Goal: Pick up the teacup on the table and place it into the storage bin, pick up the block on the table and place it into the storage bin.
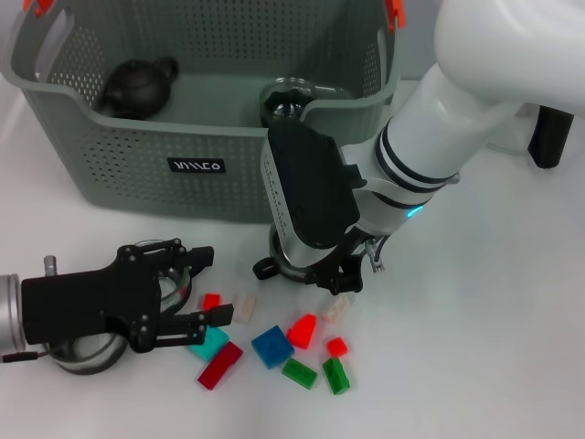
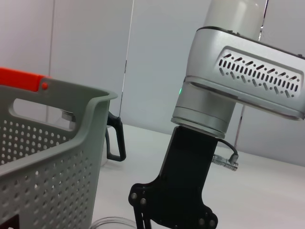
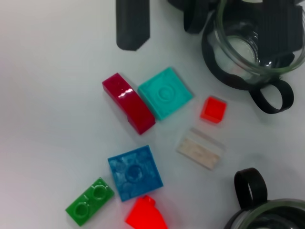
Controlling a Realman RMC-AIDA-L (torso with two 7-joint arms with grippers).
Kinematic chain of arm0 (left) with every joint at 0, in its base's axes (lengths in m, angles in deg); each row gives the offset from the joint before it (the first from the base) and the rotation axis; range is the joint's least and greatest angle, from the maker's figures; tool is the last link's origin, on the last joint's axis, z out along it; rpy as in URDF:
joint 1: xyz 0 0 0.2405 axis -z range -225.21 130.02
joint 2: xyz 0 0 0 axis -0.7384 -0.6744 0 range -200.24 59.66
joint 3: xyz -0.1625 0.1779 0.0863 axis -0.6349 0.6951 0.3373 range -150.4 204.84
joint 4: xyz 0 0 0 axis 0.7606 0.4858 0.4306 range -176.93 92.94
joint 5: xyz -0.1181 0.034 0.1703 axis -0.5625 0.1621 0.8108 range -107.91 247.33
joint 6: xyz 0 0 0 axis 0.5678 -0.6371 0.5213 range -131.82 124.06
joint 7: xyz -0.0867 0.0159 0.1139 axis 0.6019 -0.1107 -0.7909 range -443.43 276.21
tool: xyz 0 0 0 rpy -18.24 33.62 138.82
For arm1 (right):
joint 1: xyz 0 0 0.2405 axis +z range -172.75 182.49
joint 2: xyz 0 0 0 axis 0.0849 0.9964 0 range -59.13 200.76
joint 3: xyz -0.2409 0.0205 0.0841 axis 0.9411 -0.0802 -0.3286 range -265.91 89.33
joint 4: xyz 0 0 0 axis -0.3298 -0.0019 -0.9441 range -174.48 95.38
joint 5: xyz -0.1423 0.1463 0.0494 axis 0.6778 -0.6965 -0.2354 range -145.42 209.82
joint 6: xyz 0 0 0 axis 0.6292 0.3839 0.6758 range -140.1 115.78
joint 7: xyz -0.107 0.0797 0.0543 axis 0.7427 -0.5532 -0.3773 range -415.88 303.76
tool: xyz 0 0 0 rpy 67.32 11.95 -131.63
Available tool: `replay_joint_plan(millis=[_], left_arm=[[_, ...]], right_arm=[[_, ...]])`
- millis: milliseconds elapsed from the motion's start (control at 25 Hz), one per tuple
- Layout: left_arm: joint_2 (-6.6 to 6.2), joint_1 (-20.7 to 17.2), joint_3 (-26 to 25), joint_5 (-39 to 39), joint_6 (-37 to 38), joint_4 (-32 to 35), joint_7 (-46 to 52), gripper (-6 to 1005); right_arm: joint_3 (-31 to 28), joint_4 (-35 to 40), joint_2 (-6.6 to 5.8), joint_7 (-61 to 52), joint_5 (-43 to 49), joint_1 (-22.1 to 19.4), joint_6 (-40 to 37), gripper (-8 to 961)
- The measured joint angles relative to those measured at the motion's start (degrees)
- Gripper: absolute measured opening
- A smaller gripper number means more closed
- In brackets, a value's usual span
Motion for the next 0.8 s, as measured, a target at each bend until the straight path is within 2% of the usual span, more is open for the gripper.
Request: replay_joint_plan(millis=[280,800], left_arm=[[-0.1,-0.1,-0.1,0.0,0.1,0.3,0.0,798],[-0.42,-1.2,-1.5,0.4,0.7,1.6,-0.1,798]], right_arm=[[-1.2,4.3,-0.45,-2.1,-0.1,-1.5,-3.6,57],[-10.8,22.2,-0.75,-7.8,2.5,-9.9,-19.2,57]])
